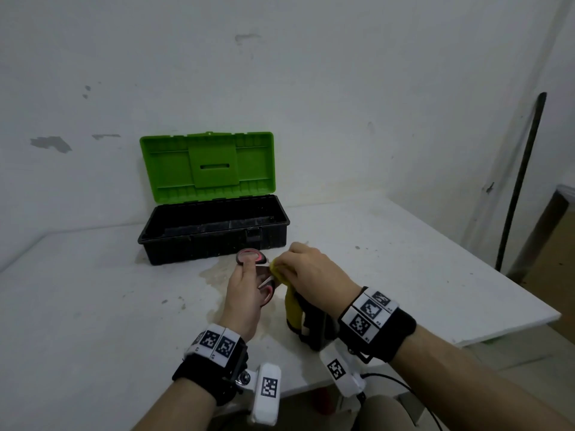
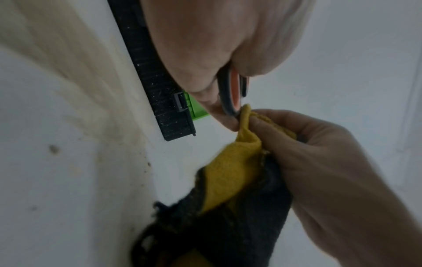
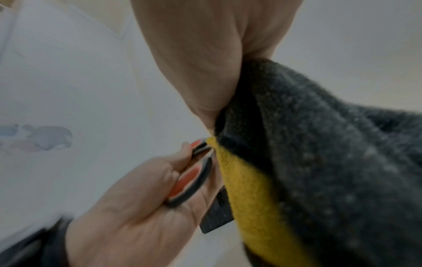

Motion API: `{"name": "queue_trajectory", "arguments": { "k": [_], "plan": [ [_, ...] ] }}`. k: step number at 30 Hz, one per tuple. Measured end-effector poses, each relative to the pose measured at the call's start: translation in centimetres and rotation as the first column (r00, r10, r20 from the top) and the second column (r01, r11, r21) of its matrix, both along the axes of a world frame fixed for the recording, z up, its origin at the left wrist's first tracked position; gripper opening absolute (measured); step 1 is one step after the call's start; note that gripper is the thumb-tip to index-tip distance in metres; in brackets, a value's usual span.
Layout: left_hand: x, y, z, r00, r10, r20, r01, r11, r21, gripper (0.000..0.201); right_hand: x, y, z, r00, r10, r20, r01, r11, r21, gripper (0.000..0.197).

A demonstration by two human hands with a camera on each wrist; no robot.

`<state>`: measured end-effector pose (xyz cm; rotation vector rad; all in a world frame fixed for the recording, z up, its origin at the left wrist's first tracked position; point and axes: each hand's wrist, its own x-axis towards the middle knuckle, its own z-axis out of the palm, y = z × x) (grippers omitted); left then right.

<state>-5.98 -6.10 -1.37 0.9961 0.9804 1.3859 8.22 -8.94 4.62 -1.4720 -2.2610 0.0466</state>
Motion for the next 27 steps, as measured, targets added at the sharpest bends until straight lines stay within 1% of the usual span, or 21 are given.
{"name": "queue_trajectory", "arguments": {
  "k": [2,5,7,10,13,15,18,21,24,25,27],
  "plan": [
    [0.0,-0.2,0.1,1.0,-0.013,0.023,0.013,1.0,0.001,0.037,0.5,0.2,0.3,1.0,-0.022,-0.007,0.022,1.0,0.0,0.023],
    [0.1,-0.2,0.1,0.998,-0.057,0.04,0.057,0.998,0.001,0.042,-0.1,-0.6,0.4,0.997,0.081,0.001,-0.081,0.997,-0.009,0.021],
    [0.3,-0.4,0.2,0.997,-0.07,0.029,0.069,0.998,0.007,0.044,-0.9,-1.3,0.1,0.989,0.136,0.055,-0.133,0.99,-0.053,0.019],
    [0.2,-0.5,-0.1,0.997,-0.072,0.014,0.072,0.997,0.023,0.042,-0.8,-1.0,-0.1,0.984,0.102,0.148,-0.095,0.994,-0.05,0.021],
    [0.3,-0.7,0.0,0.999,-0.051,0.006,0.051,0.999,0.02,0.04,-0.1,-0.4,0.1,0.983,0.045,0.18,-0.045,0.999,-0.002,0.021],
    [0.5,-0.7,0.2,0.999,-0.051,-0.014,0.051,0.998,0.02,0.042,-0.2,-0.5,0.1,0.983,0.066,0.171,-0.072,0.997,0.028,0.019],
    [0.8,-0.8,0.3,0.999,-0.043,-0.028,0.044,0.999,0.02,0.043,-0.7,-1.2,-0.1,0.979,0.134,0.154,-0.137,0.991,0.009,0.018],
    [0.4,-0.7,0.1,0.999,-0.003,-0.034,0.003,1.0,0.011,0.039,0.2,-0.8,0.0,0.982,0.078,0.174,-0.075,0.997,-0.021,0.02],
    [-0.3,-0.3,-0.1,0.999,0.03,0.036,-0.029,0.999,-0.026,0.034,1.7,-0.2,0.1,0.996,-0.001,0.089,-0.001,1.0,0.023,0.019],
    [-0.3,-0.4,0.0,0.999,0.034,0.042,-0.033,0.999,-0.026,0.034,1.7,-0.1,0.0,0.998,0.003,0.057,-0.006,0.999,0.051,0.019],
    [-0.2,-0.4,0.0,1.0,0.026,0.004,-0.026,1.0,-0.004,0.034,1.0,-0.3,-0.3,0.998,0.05,0.024,-0.052,0.996,0.073,0.02]
  ]
}}
